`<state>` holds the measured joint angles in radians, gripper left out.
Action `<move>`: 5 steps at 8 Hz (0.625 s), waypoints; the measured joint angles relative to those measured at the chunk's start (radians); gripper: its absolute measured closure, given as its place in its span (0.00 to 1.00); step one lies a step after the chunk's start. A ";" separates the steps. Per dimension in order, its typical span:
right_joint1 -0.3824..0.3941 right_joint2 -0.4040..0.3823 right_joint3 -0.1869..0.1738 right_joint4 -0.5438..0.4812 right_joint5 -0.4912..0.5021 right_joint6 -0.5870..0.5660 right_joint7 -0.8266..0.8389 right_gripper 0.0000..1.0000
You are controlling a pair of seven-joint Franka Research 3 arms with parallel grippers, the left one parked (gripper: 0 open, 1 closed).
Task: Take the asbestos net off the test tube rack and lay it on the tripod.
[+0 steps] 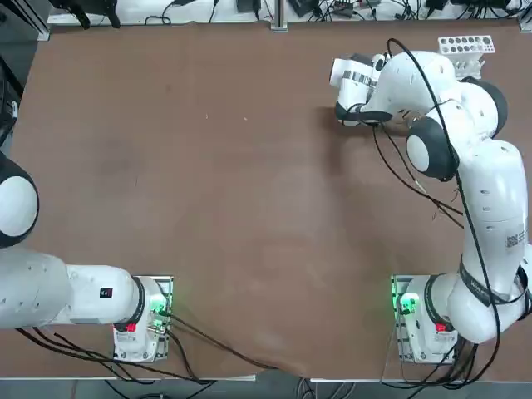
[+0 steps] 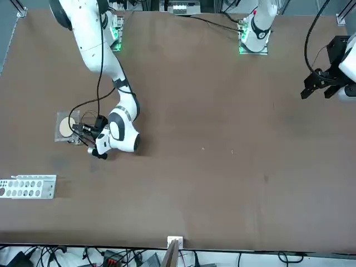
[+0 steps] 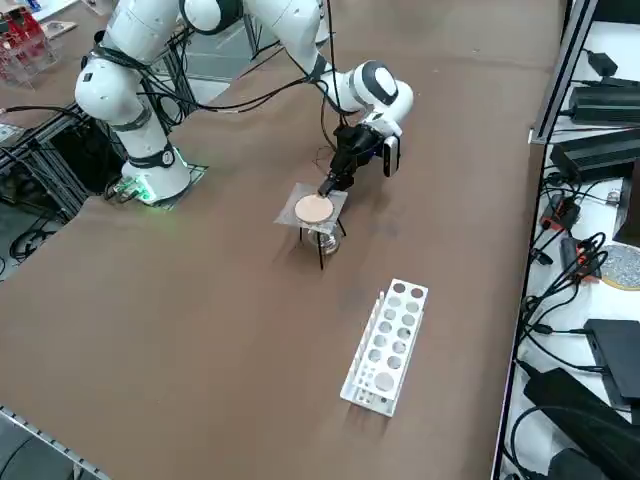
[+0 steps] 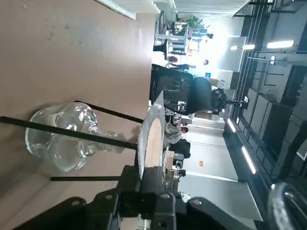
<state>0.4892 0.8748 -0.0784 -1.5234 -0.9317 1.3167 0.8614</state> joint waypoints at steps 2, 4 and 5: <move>-0.001 0.000 0.000 -0.007 0.000 0.000 0.000 0.96; -0.001 0.000 -0.001 -0.014 0.000 0.000 -0.002 0.86; -0.001 0.000 -0.001 -0.015 0.000 -0.001 -0.017 0.70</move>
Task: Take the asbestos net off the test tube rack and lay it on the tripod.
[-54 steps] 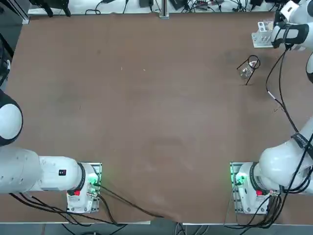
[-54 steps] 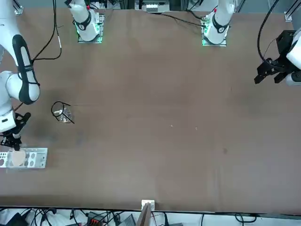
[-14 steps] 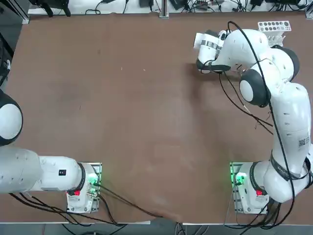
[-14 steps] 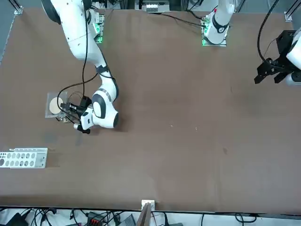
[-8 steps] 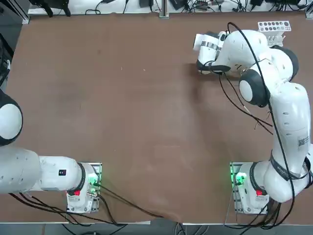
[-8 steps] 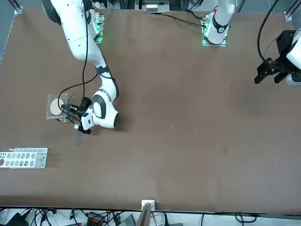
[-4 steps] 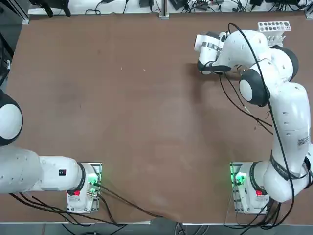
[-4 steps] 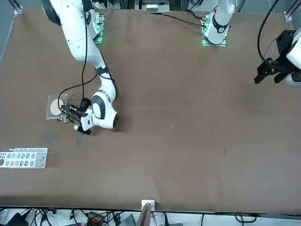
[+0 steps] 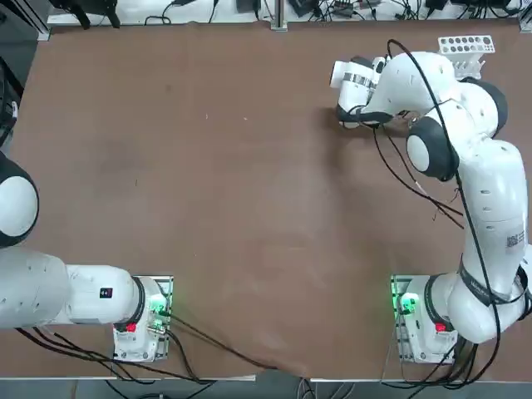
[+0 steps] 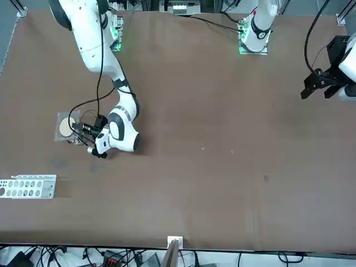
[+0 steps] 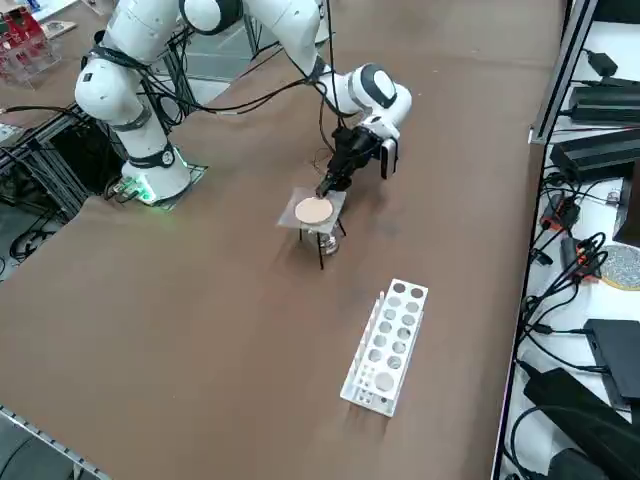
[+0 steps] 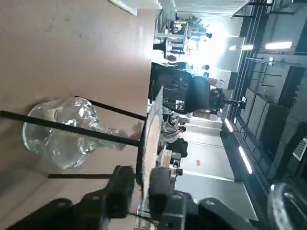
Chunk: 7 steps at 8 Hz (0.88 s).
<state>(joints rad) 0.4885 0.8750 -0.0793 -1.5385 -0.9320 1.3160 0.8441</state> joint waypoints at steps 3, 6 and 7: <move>0.000 -0.008 -0.001 0.007 -0.009 -0.014 -0.156 0.16; 0.006 -0.087 -0.001 0.028 0.004 -0.029 -0.309 0.00; 0.005 -0.130 -0.002 0.043 0.044 -0.030 -0.349 0.00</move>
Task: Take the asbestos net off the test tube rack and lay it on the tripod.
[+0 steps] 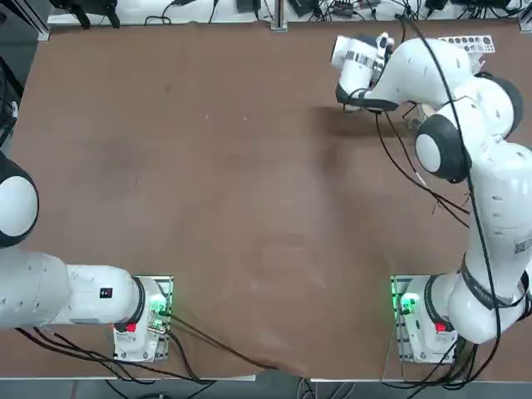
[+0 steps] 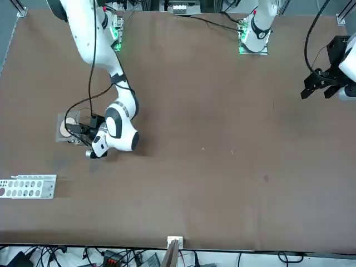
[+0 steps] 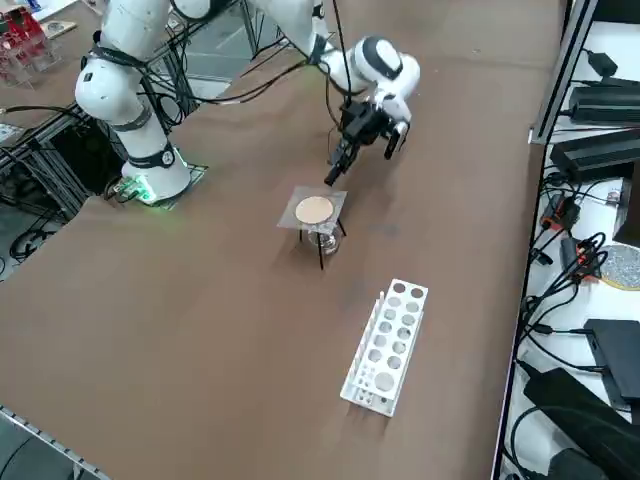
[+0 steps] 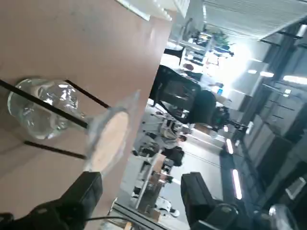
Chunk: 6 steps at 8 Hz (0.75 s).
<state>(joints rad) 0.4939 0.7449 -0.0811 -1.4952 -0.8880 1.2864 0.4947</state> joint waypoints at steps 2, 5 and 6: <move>-0.004 -0.064 -0.005 0.103 0.122 -0.002 -0.127 0.02; -0.091 -0.098 -0.020 0.324 0.340 -0.027 -0.248 0.02; -0.140 -0.117 -0.022 0.366 0.421 -0.025 -0.269 0.02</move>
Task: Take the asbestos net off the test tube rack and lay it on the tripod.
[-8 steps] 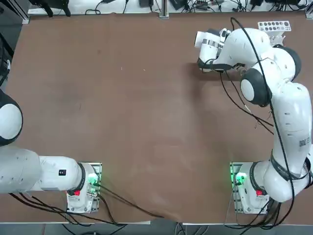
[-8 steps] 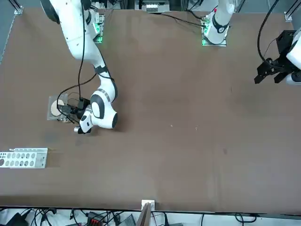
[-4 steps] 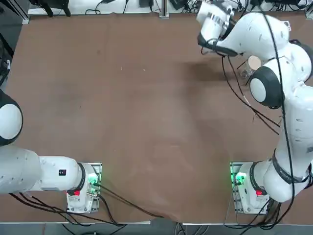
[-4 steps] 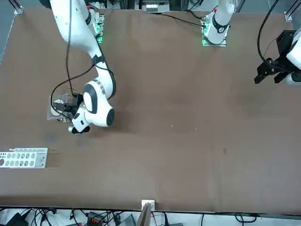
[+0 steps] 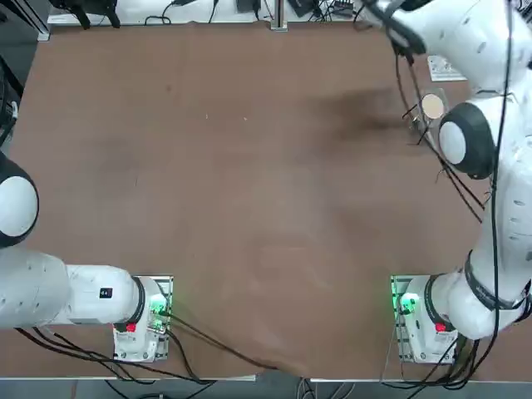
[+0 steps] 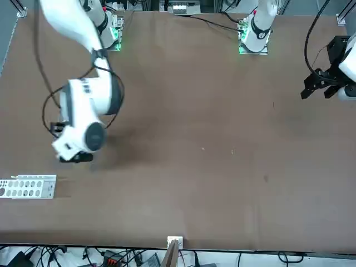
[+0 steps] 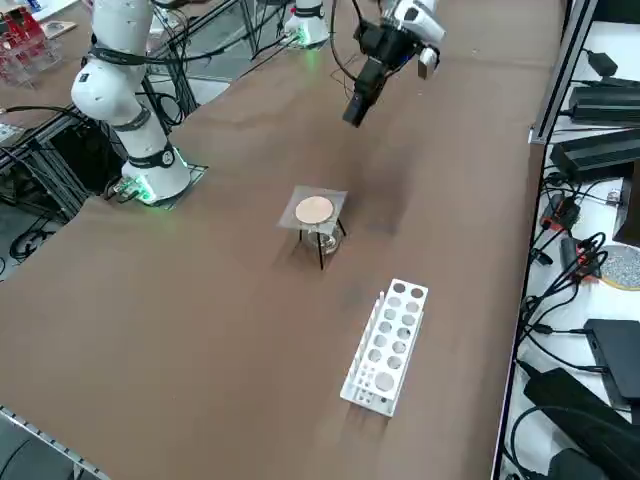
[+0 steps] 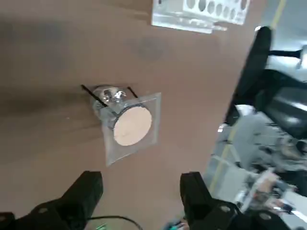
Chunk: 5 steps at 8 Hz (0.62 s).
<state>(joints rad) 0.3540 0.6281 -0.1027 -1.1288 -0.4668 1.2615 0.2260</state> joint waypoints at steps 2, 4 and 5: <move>-0.107 -0.064 -0.002 0.032 0.176 0.021 -0.085 0.00; -0.229 -0.135 -0.003 0.037 0.335 0.039 -0.257 0.00; -0.280 -0.159 -0.003 0.037 0.399 0.048 -0.318 0.00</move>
<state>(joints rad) 0.0736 0.4687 -0.1061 -1.0915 -0.0683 1.3090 -0.0918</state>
